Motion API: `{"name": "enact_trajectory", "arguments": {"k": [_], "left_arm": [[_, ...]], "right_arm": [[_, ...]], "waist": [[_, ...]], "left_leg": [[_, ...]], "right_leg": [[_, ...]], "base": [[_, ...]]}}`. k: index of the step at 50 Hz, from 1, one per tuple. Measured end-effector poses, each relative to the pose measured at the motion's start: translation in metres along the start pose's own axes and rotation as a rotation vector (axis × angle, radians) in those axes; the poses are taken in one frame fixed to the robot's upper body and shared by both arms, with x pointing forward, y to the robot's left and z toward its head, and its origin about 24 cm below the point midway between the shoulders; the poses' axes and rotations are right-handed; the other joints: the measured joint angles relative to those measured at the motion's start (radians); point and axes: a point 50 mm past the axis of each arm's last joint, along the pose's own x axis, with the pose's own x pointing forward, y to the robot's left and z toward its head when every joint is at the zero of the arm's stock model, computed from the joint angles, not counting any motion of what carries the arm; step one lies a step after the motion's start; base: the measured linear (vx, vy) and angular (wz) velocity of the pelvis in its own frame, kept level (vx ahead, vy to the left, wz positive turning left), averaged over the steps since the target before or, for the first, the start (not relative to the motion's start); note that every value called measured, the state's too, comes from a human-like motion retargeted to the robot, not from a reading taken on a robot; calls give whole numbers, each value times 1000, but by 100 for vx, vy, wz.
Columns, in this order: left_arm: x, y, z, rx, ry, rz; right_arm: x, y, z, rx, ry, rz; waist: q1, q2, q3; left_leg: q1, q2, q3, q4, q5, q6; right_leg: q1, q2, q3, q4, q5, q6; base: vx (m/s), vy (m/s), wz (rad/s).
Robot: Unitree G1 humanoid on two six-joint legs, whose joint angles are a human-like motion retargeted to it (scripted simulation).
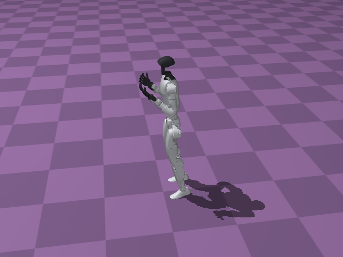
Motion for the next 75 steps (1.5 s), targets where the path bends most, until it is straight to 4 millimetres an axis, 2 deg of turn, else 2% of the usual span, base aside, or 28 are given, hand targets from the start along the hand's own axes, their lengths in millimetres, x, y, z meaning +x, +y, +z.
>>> {"name": "enact_trajectory", "arguments": {"k": [3,5,6,10,14,17,22,24,27,29,33,35,40,43,45,47,49,50,51,53,55,58,60,63,65,70,73,75], "left_arm": [[-6,-8,2,58,11,-31],[-8,-9,4,84,31,-55],[-9,-3,-3,-60,53,34],[-13,21,-18,17,153,210],[2,18,-12,94,68,67],[2,13,-6,-13,22,66],[-12,9,12,-62,-31,85],[-13,10,17,132,-4,55],[-10,17,9,74,23,173],[-6,24,5,90,37,205],[0,26,11,185,-19,137],[-7,31,21,85,-53,162],[-39,37,20,229,63,260],[-48,31,16,356,171,228],[-47,32,18,356,187,190],[-43,36,17,336,219,137],[-37,41,12,367,268,70],[-34,42,9,407,295,43],[-27,42,5,450,290,23],[-19,41,4,502,277,11],[-13,42,8,445,261,35],[-21,60,25,355,180,202],[-33,71,39,386,68,354],[-52,71,40,294,-17,480],[-54,64,36,88,-63,485],[-47,41,28,232,53,300],[-42,37,15,161,59,282],[-34,36,4,82,46,270]], "right_arm": [[-6,-3,-2,-134,43,3],[-8,-3,-13,-49,93,3],[-11,-8,-19,-32,132,-37],[-18,-18,-42,36,220,-107],[3,-15,-33,-18,105,-67],[8,-6,-14,-49,-2,-38],[-3,-3,-6,-34,49,-9],[-8,-7,-6,-125,113,40],[-22,-14,-25,133,188,-102],[-28,-21,-28,64,209,-140],[3,-21,0,-347,37,-2],[33,-15,19,-526,-153,84],[75,-17,30,-831,-421,-17],[129,-60,1,-1412,-218,20],[181,-95,-17,-1757,-28,122],[210,-141,-32,-2204,424,347],[214,-194,-1,-2655,927,425],[208,-216,29,-2758,1130,329],[215,-219,75,-2763,1089,26],[227,-205,155,-2461,740,-552],[244,-172,200,-1952,312,-748],[275,-122,181,-1632,-53,-614],[283,-92,133,-1459,-216,-483],[226,-67,18,-886,-173,-242],[164,-52,-25,-571,-113,-175],[46,-27,-30,-84,-50,-109],[7,-25,-19,-56,13,-138],[2,-18,-6,-81,11,-90]], "waist": [[-18,14,-6],[-40,14,24],[-31,12,28],[-14,-5,56],[10,7,121],[28,-10,104],[-24,-24,17],[-48,-20,12],[-72,-15,35],[-83,-13,60],[-90,14,139],[-60,-6,118],[156,-66,3],[237,-69,-26],[254,-64,-20],[287,-65,2],[360,-83,34],[408,-101,53],[459,-93,90],[530,-75,140],[535,-58,190],[476,-41,222],[439,-29,226],[387,8,186],[356,34,140],[242,53,75],[171,51,110],[149,54,168]], "left_leg": [[29,25,2,-68,85,-67],[46,38,-3,-66,69,-86],[53,36,-4,-54,42,-69],[47,23,3,49,-192,0],[-91,80,30,355,-439,61],[-111,75,69,328,-287,88],[-10,45,94,56,48,-19],[11,55,109,36,43,-39],[43,55,113,44,-16,-26],[42,56,88,101,-118,-2],[-81,112,32,419,-479,84],[-154,117,36,488,-511,110],[-54,47,5,121,55,22],[-13,42,-88,3,275,-96],[0,48,-128,-4,235,-145],[4,59,-112,3,166,-169],[-3,68,-81,1,166,-181],[-10,69,-70,-2,189,-185],[-18,63,-71,9,198,-182],[-47,45,-77,63,134,-161],[-101,29,-68,188,-74,-95],[-198,40,-48,380,-304,66],[-209,44,-40,387,-280,97],[-81,61,-24,165,-83,28],[-23,74,-32,38,36,-22],[8,45,-90,-34,73,-115],[12,11,-97,55,-113,-56],[-47,4,-96,267,-297,23]], "right_leg": [[22,6,3,-65,33,0],[33,-2,9,-70,-4,-3],[37,-17,9,-66,-17,7],[34,-77,8,-8,-168,30],[-47,-57,23,148,-372,-47],[-75,-61,22,122,-220,-42],[-6,-69,6,-66,106,31],[11,-69,7,-75,91,42],[40,-73,65,-64,-1,59],[49,-75,92,-25,-91,48],[-64,-58,52,285,-431,-58],[-157,-64,51,391,-472,-63],[-9,-89,-53,-9,93,-4],[86,-81,-165,-126,323,43],[145,-62,-181,-156,317,65],[176,-42,-142,-174,262,83],[179,-37,-126,-189,232,101],[172,-40,-131,-194,226,113],[171,-50,-146,-193,206,114],[170,-71,-174,-171,98,96],[169,-90,-205,-98,-122,44],[45,-122,-228,221,-392,-62],[-49,-141,-208,392,-373,-108],[-42,-94,-179,331,-173,-92],[-10,-52,-186,200,-111,-61],[63,8,-125,-24,-69,24],[122,22,-45,-39,-130,25],[147,9,-41,3,-266,-20]], "base": [[1,-4,-8],[-3,-2,-6],[-8,-2,-12],[-11,-1,-16],[-10,0,-25],[7,-1,-33],[13,-1,1],[7,1,22],[1,3,20],[-5,4,27],[-9,6,18],[3,1,1],[18,1,40],[15,5,102],[11,5,121],[7,4,96],[5,2,67],[3,2,62],[1,3,71],[0,4,108],[-2,6,154],[-3,7,96],[4,7,-20],[15,5,-45],[17,1,1],[10,-1,61],[-3,-2,63],[-14,-1,-6]]}}
